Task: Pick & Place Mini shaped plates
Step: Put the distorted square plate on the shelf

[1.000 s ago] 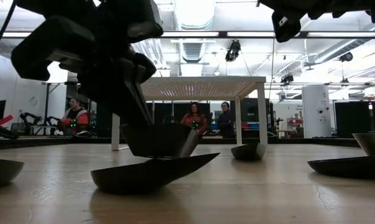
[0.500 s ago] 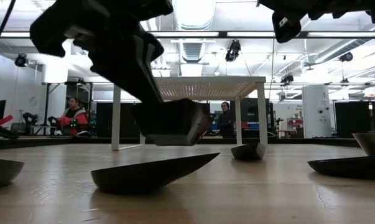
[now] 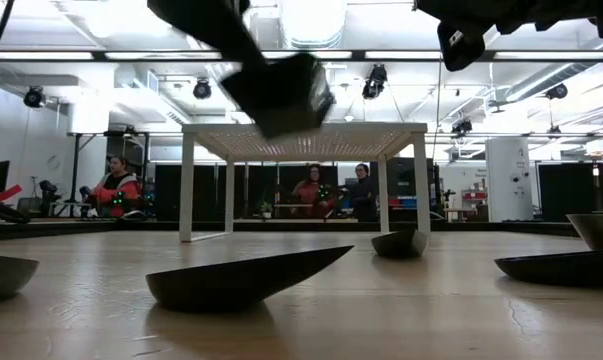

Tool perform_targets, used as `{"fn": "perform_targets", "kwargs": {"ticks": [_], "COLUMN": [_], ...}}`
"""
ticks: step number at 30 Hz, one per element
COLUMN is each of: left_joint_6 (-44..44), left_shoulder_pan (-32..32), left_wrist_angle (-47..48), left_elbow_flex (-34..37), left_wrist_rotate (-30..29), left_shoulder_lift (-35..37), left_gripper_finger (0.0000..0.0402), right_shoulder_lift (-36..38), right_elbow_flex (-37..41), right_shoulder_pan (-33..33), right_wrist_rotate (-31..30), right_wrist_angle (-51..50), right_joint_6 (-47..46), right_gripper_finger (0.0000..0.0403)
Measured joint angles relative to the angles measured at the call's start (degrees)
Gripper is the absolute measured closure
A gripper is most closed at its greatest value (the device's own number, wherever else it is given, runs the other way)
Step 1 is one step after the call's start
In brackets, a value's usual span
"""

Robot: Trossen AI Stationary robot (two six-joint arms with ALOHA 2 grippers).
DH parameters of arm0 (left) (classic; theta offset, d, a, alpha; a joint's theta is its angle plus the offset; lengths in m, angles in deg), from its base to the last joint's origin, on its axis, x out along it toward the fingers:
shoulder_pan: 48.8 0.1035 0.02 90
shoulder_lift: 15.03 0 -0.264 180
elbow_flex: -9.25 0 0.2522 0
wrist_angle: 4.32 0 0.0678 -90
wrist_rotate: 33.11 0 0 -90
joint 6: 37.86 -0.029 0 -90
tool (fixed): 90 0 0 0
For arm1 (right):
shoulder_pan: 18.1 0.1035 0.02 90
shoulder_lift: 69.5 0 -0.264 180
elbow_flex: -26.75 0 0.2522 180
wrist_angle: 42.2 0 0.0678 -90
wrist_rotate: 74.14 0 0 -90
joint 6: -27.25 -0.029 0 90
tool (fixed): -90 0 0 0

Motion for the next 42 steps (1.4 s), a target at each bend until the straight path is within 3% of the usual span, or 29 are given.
{"fn": "perform_targets", "kwargs": {"ticks": [10, 22, 28, 33, 42], "left_joint_6": [-8.4, -18.3, -21.6, -23.11, -26.24], "left_shoulder_pan": [4.4, 16.63, 24.09, 29.98, 34.07], "left_wrist_angle": [2.9, 10.66, 10.66, 8.71, 5.52], "left_elbow_flex": [-3.73, -11.67, -11.83, -11.79, -11.92], "left_wrist_rotate": [-5.09, -4.2, -2.39, 3.67, 6.38], "left_shoulder_lift": [7.3, 4.81, 4.75, 4.0, 0.04], "left_gripper_finger": [0.0402, 0.0401, 0.0402, 0.0401, 0.0401], "right_shoulder_lift": [-0.04, -0.09, -0.11, -0.11, -0.11], "right_elbow_flex": [0.02, 1.1, 1.66, 1.66, 1.68], "right_shoulder_pan": [0.0, 0.0, -0.01, 0.01, -0.01], "right_wrist_rotate": [0.0, -0.02, -0.15, -0.15, -0.13], "right_wrist_angle": [-0.37, -0.34, -0.29, 0.09, 0.15], "right_joint_6": [0.77, 0.73, 0.31, 0.41, 0.57], "right_gripper_finger": [0.0394, 0.0394, 0.0394, 0.0394, 0.0394]}}
